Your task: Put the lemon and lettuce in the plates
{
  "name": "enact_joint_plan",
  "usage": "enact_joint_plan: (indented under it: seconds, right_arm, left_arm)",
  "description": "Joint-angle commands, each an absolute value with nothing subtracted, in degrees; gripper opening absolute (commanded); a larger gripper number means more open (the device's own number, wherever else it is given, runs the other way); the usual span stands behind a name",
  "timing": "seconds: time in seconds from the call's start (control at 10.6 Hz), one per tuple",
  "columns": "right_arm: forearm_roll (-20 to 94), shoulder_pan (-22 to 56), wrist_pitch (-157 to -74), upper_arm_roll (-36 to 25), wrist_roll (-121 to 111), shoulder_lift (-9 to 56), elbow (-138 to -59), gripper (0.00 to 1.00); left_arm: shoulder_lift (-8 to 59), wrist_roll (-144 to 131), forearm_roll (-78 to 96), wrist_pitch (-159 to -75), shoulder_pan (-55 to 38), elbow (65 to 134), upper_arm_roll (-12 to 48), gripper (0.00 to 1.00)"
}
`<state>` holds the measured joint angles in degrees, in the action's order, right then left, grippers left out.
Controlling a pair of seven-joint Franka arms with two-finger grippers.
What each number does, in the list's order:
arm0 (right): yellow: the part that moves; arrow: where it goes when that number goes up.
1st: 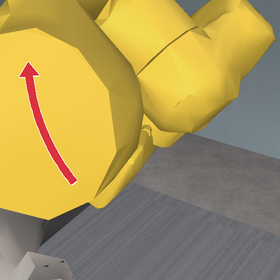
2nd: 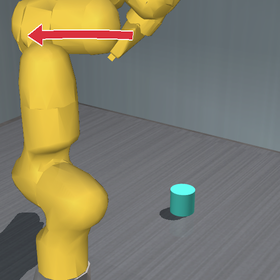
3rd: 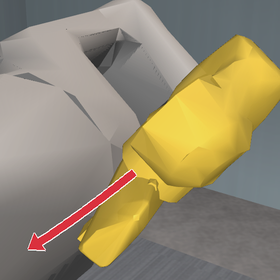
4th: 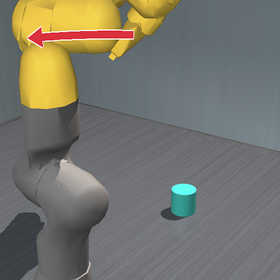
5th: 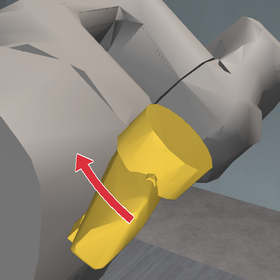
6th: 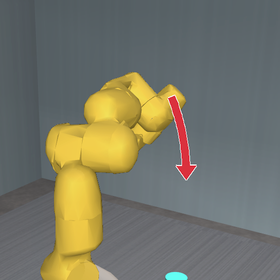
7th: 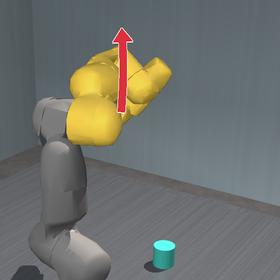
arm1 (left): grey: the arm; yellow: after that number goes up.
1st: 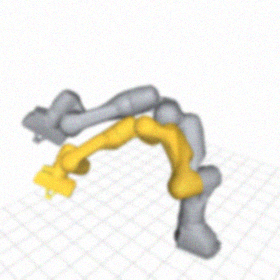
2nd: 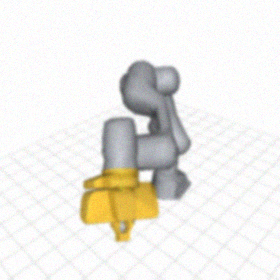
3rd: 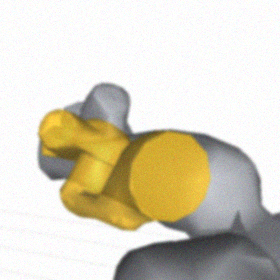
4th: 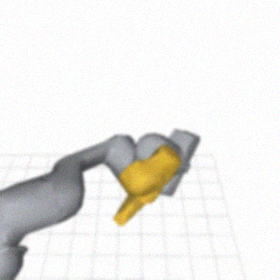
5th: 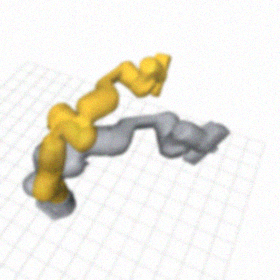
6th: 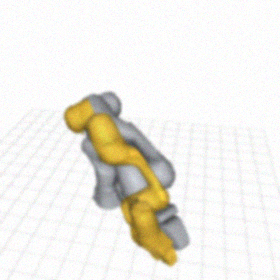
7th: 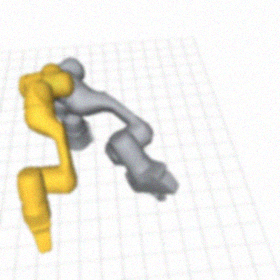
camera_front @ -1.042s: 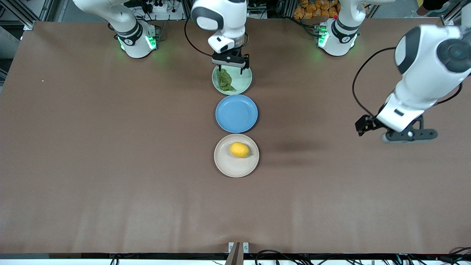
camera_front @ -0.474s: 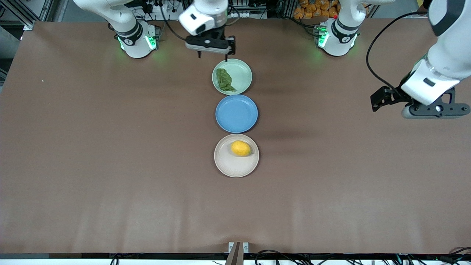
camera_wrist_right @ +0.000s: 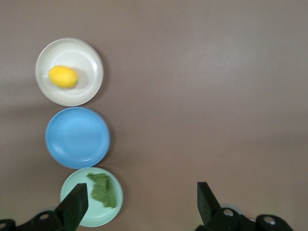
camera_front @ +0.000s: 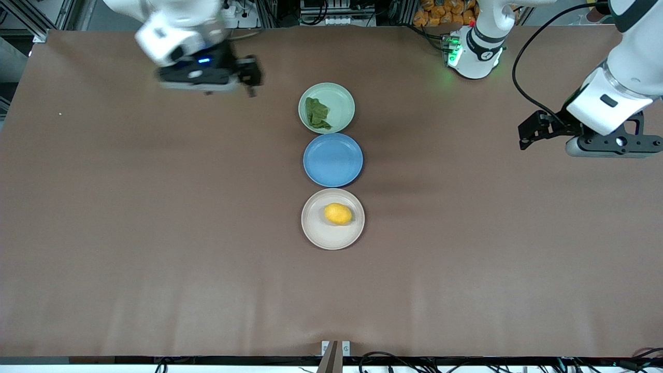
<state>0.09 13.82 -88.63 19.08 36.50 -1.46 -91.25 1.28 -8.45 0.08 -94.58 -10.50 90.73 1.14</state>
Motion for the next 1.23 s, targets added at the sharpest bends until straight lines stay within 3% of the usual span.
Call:
enact_joint_plan:
  seconds: [0.0, 0.28, 0.57, 1.14]
  right_arm:
    - [1.85, 13.27, -87.01, 6.56, 21.33, -1.93, -90.00, 1.00]
    - [1.85, 13.18, -87.71, -5.94, 5.23, -1.67, -90.09, 1.00]
    - [1.23, 13.53, -90.61, -14.65, -6.56, -1.14, -90.88, 1.00]
    - [0.61, 13.27, -94.66, -18.10, -7.12, 1.32, -90.79, 1.00]
  left_arm:
    - [0.96, -6.77, 1.32, -93.51, -10.11, 88.33, 0.88, 1.00]
    - [0.97, -6.77, 1.32, -93.52, -9.93, 88.33, 0.88, 1.00]
    - [1.06, -6.85, 1.41, -93.52, -10.02, 88.33, 0.79, 1.00]
    - [1.14, -6.77, 1.41, -93.52, -9.93, 88.33, 0.70, 1.00]
